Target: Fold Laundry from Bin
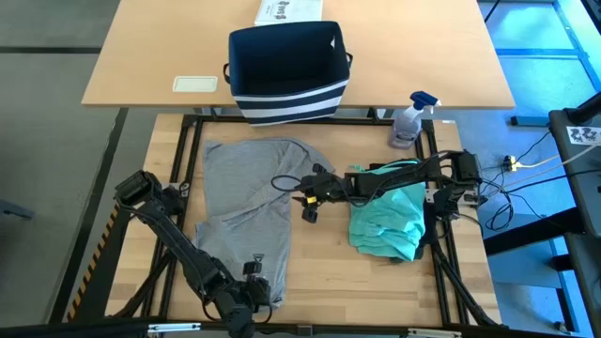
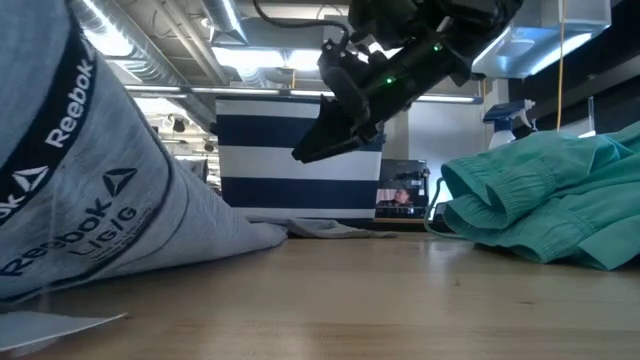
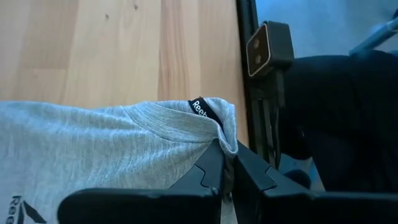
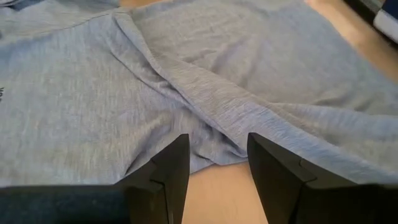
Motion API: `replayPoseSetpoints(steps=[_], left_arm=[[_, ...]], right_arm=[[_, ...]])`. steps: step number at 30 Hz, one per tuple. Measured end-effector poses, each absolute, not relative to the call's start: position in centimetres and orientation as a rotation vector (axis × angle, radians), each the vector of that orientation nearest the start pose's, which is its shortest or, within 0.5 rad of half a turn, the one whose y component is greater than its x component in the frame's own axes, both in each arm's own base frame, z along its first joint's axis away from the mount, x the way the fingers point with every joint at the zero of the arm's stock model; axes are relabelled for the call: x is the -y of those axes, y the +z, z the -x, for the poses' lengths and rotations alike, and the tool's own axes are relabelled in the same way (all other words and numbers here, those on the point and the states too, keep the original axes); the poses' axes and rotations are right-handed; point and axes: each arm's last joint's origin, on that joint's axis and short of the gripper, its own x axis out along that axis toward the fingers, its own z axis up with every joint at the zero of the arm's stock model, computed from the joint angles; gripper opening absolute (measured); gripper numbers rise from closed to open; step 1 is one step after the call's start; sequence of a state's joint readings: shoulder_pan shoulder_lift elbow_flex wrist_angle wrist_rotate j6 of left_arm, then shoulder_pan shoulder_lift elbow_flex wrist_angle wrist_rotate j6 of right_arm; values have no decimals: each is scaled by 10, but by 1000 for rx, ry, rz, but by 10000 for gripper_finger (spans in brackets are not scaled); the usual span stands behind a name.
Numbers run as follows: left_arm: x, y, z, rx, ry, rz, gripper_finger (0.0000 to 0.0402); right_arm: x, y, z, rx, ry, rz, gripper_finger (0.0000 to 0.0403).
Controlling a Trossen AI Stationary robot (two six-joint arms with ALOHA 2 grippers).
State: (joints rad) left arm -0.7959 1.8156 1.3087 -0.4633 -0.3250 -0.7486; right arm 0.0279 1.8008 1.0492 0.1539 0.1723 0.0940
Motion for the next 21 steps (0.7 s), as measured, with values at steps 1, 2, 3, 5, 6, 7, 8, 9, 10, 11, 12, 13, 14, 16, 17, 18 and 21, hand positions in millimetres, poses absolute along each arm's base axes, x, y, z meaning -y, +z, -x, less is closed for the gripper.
replayPoseSetpoints(steps=[1,2,3,5,6,7,8,9,10,11,12,13,14,16,17,18,21], left_arm=[[266,215,-273,-925,-105,177,11],[266,214,-273,-930,-111,180,11],[266,214,-273,-934,-116,183,11],[266,214,-273,-943,-126,188,11],[266,214,-273,-946,-130,189,11],[267,214,-273,-949,-135,192,11],[267,214,-273,-952,-140,195,11],[267,214,-273,-952,-141,196,11],[267,215,-273,-952,-142,196,11],[267,215,-273,-952,-142,196,11],[267,215,-273,-951,-143,198,11],[267,215,-273,-949,-144,199,11],[267,215,-273,-948,-144,200,11],[267,215,-274,-947,-142,202,11],[267,215,-274,-946,-142,203,11],[266,215,-275,-943,-140,204,11],[267,216,-276,-925,-135,203,11]], right_arm=[[-3,182,-380,-592,-162,-41,160],[-2,180,-381,-595,-161,-46,160],[0,178,-381,-604,-159,-50,160],[3,171,-381,-637,-163,-51,160],[3,168,-382,-645,-163,-50,160],[3,165,-381,-662,-164,-49,160],[3,161,-382,-680,-167,-46,160],[3,157,-382,-691,-168,-45,160],[3,154,-382,-700,-168,-44,160],[3,152,-383,-706,-169,-44,160],[3,150,-383,-709,-169,-43,160],[3,149,-383,-712,-169,-43,160],[3,149,-383,-715,-169,-43,160],[3,149,-383,-713,-170,-42,160],[3,149,-383,-712,-170,-42,160],[3,149,-383,-711,-170,-41,160],[3,150,-384,-700,-170,-38,160]])
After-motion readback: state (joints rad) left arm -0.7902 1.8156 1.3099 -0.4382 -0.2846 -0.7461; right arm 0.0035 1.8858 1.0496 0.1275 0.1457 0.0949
